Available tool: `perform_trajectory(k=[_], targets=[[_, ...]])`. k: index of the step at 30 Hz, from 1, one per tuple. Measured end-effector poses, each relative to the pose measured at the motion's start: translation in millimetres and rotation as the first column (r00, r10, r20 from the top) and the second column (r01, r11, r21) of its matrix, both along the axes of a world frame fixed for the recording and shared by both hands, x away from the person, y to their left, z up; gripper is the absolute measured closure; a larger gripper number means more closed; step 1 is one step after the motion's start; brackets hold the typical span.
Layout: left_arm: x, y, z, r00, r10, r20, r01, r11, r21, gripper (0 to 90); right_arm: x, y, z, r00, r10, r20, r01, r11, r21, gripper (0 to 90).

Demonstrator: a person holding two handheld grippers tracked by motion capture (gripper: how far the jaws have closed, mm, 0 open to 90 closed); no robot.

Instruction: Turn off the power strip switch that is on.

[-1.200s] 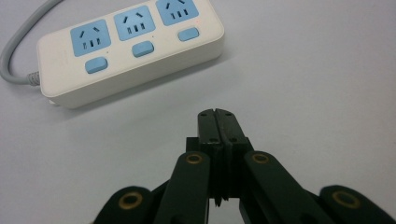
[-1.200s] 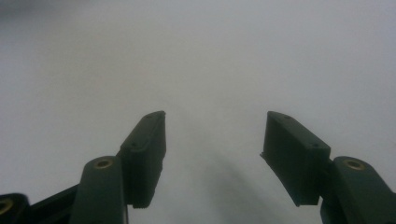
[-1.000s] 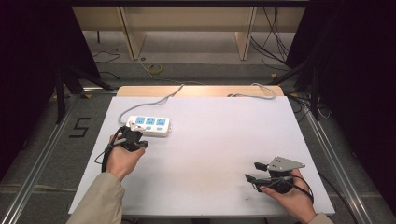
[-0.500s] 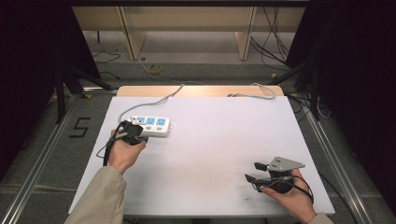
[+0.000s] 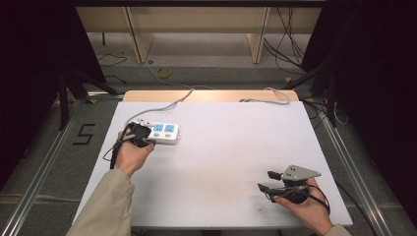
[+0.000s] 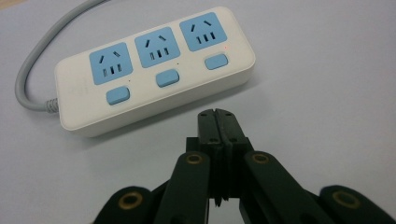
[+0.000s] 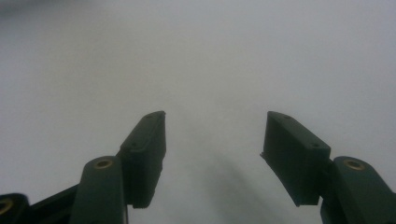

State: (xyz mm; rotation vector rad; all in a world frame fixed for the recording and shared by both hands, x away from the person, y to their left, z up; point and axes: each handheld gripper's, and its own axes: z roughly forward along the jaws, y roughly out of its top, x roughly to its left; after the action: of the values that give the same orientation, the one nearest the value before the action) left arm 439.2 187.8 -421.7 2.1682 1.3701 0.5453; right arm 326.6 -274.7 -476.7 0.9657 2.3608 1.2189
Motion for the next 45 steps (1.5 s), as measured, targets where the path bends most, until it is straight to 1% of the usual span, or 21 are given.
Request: perform_trajectory(k=[9,15,23,30,36,41,45], targets=[[7.5,-1.2,-0.3,1.0000,0.006,-0.007,-0.006,1.0000,0.003,89.8,0.4,0.0,-0.1,1.0000,0.003,0.001,-0.003,1.000,-0.002,40.0],[13.3,-3.1,1.0,0.9999,0.004,-0.011,-0.004,0.9999,0.013,89.8,0.2,0.4,0.0,1.0000,0.003,0.000,-0.003,1.000,-0.003,40.0],[20.1,-4.3,-1.8,0.9997,0.006,-0.024,-0.005,0.9997,0.023,89.8,0.5,0.3,-0.2,1.0000,0.004,-0.001,-0.004,1.000,-0.003,40.0],[25.3,-6.8,-4.5,0.9994,0.007,-0.034,-0.006,0.9997,0.022,89.8,0.9,0.1,-0.3,1.0000,0.004,-0.001,-0.004,1.000,-0.002,40.0],[29.5,-10.0,-5.6,0.9991,-0.005,-0.043,0.006,0.9994,0.033,89.8,0.9,0.3,-0.4,1.0000,0.005,-0.001,-0.005,1.000,-0.003,40.0],[33.2,-13.4,-4.1,0.9991,-0.007,-0.041,0.009,0.9993,0.036,89.8,0.9,0.3,-0.3,1.0000,0.005,-0.001,-0.005,1.000,-0.004,40.0],[36.9,-15.2,-4.1,0.9989,-0.013,-0.046,0.015,0.9988,0.047,89.8,1.0,0.4,-0.4,1.0000,0.006,-0.001,-0.006,1.000,-0.002,40.0]])
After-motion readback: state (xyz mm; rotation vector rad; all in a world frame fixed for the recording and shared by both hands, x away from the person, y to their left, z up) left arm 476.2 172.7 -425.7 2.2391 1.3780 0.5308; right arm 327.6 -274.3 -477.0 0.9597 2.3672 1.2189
